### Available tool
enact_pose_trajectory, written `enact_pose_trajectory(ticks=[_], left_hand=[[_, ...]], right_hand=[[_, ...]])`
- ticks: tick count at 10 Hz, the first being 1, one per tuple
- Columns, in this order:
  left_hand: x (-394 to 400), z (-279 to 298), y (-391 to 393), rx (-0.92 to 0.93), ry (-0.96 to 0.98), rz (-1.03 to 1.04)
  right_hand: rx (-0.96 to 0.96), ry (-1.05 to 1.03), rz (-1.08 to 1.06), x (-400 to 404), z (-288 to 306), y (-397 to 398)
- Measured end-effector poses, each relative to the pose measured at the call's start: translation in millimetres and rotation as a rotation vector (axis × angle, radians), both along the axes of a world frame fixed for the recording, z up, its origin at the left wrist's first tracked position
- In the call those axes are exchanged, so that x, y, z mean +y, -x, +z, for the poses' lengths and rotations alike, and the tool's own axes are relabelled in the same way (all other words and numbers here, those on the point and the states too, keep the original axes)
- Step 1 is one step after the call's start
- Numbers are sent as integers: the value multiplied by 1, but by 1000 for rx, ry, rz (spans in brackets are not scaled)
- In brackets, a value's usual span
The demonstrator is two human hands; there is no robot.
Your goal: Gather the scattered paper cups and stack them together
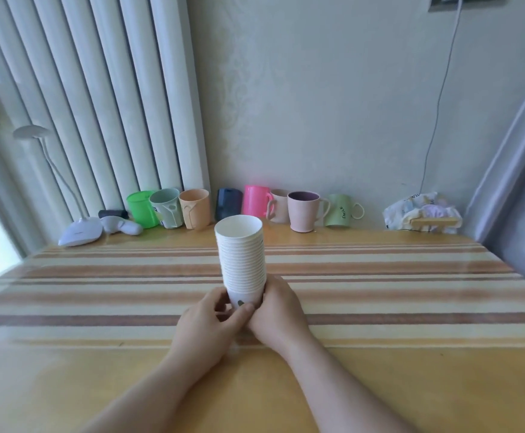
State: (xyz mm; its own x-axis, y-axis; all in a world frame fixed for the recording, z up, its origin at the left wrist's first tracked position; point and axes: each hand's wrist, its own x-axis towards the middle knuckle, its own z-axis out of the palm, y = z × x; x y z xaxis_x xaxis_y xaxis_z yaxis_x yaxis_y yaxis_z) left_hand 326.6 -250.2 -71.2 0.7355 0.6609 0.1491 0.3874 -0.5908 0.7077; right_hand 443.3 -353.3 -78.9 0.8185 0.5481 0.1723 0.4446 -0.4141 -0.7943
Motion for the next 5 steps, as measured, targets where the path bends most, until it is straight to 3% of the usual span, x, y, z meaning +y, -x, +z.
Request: enact_pose_trajectory(ticks=[3,4,5], left_hand=[[2,0,-4,129,-127,-126],[-2,1,4,232,-177,-183],[-14,-6,48,430,-366,-247]], right_hand=[[-66,144,-46,-2,7,13],[-219,480,-46,-23,13,18],[-262,688,-12,-67,7,30]])
